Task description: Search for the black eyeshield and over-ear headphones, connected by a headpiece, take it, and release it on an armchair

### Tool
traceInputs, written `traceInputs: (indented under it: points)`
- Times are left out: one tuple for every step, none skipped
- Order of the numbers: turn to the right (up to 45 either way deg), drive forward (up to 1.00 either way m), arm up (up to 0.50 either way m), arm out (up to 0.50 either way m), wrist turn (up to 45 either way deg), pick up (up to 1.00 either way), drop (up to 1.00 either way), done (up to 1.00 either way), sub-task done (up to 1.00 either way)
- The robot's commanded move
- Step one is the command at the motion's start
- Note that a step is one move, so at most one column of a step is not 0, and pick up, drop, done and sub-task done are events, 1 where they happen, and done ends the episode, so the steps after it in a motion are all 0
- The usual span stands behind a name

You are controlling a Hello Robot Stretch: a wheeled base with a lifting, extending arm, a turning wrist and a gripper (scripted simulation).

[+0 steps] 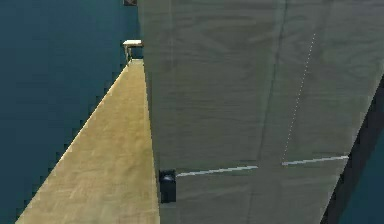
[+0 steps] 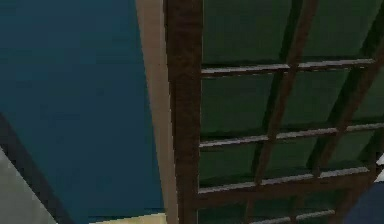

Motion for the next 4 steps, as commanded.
traceInputs:
  points:
    - [-36.0,0.00,0.00,0.00,0.0,0.00,0.00,0.00,0.00]
    - [0.0,0.60,0.00,0.00,0.0,0.00,0.00,0.00,0.00]
    - [24.0,0.00,0.00,0.00,0.0,0.00,0.00,0.00,0.00]
    - [0.0,1.00,0.00,0.00,0.0,0.00,0.00,0.00,0.00]
